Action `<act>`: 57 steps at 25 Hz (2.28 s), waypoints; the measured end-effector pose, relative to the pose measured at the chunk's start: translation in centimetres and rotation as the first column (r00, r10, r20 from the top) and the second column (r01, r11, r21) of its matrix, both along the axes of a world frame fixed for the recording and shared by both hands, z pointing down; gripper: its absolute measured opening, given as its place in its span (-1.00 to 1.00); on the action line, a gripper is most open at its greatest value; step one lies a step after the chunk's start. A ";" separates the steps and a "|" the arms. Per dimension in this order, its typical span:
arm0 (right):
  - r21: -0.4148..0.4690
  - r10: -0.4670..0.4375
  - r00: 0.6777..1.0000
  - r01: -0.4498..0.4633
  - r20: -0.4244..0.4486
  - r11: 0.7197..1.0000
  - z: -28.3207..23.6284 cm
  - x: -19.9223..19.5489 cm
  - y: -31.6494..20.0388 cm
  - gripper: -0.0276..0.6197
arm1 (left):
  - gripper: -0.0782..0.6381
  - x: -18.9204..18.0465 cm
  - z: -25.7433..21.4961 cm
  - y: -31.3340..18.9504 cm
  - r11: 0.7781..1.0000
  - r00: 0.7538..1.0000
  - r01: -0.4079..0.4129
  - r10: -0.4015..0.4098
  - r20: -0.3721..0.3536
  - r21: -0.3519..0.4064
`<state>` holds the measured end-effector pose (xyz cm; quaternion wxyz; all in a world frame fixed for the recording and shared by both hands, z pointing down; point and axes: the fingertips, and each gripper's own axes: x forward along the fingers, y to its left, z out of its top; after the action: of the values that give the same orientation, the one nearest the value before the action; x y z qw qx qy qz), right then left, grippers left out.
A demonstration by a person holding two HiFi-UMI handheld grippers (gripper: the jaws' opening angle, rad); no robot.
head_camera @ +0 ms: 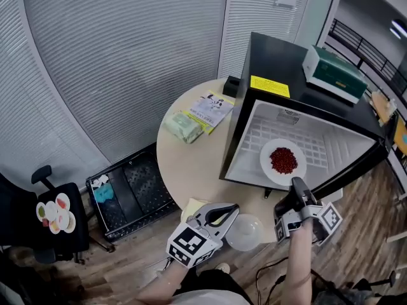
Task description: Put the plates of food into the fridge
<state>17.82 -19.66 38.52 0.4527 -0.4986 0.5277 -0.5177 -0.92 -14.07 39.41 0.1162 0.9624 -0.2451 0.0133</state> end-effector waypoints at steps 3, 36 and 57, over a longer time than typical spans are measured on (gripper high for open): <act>-0.021 -0.021 1.000 0.021 -0.008 1.000 0.3 -0.8 -2.1 -0.85 | -0.77 -0.9 0.2 -1.0 1.000 1.000 0.027 -0.027 -0.007 -0.009; -0.284 -0.251 0.524 0.018 -0.814 0.959 0.2 -2.6 -13.7 -0.70 | -0.77 -3.0 1.8 -6.0 0.992 0.995 0.097 -0.099 -0.024 -0.076; -0.185 -0.169 0.358 -0.010 -0.918 0.983 -1.3 -2.1 -10.6 -0.25 | -0.77 -2.3 1.7 -4.7 0.997 0.999 0.050 -0.051 -0.012 -0.065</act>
<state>15.76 -30.29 37.22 0.0088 -0.7116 0.6713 -0.2071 -3.20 -18.76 41.09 0.1491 0.9517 -0.2680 0.0118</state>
